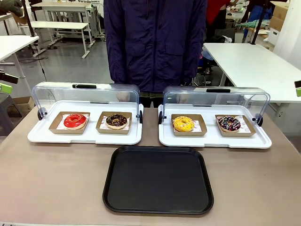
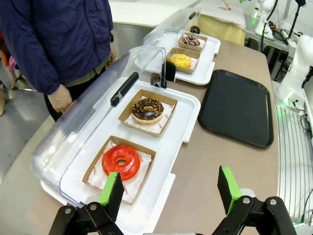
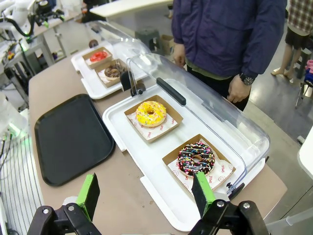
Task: Move the second donut from the left to the tray.
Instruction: Pick up the Paper togo box containing the Donut indicated by the person and place it on the Handle tray.
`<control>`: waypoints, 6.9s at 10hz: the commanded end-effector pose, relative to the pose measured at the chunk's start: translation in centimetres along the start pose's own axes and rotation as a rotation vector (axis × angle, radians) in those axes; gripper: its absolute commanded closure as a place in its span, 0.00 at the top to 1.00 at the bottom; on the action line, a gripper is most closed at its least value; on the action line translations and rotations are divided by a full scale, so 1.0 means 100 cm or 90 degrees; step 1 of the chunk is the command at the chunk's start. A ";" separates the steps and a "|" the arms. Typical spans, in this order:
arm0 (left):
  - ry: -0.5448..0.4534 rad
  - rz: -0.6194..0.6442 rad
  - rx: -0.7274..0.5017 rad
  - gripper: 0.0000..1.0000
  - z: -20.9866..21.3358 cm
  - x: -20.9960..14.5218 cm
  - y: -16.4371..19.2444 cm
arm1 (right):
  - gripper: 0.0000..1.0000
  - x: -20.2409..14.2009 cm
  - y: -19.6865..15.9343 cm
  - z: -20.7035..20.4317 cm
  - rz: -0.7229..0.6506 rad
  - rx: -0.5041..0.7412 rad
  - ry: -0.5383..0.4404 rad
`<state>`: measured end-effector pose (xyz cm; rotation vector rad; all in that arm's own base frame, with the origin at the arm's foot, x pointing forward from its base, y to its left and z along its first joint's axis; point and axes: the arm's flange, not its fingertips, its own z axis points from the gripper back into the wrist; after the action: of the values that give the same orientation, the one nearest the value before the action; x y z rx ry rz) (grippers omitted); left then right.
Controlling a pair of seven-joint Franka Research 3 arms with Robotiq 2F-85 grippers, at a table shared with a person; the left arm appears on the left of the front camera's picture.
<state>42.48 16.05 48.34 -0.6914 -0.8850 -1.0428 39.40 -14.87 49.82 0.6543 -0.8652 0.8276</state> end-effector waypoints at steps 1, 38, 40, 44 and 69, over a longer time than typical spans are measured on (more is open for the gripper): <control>-0.003 -0.003 -0.005 1.00 0.001 0.001 -0.001 | 1.00 0.003 -0.001 -0.001 0.008 0.000 -0.012; -0.003 -0.003 -0.005 1.00 0.001 0.001 -0.001 | 1.00 0.003 -0.001 -0.001 0.008 0.000 -0.012; -0.003 -0.003 -0.005 1.00 0.001 0.001 -0.001 | 1.00 0.003 -0.001 -0.001 0.008 0.000 -0.012; -0.003 -0.003 -0.005 1.00 0.001 0.001 -0.001 | 1.00 0.003 -0.001 -0.001 0.008 0.000 -0.012; -0.003 -0.003 -0.005 1.00 0.001 0.001 -0.001 | 1.00 0.003 -0.001 -0.001 0.008 0.000 -0.012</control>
<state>42.48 16.05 48.34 -0.6914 -0.8850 -1.0428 39.39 -14.88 49.82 0.6543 -0.8653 0.8275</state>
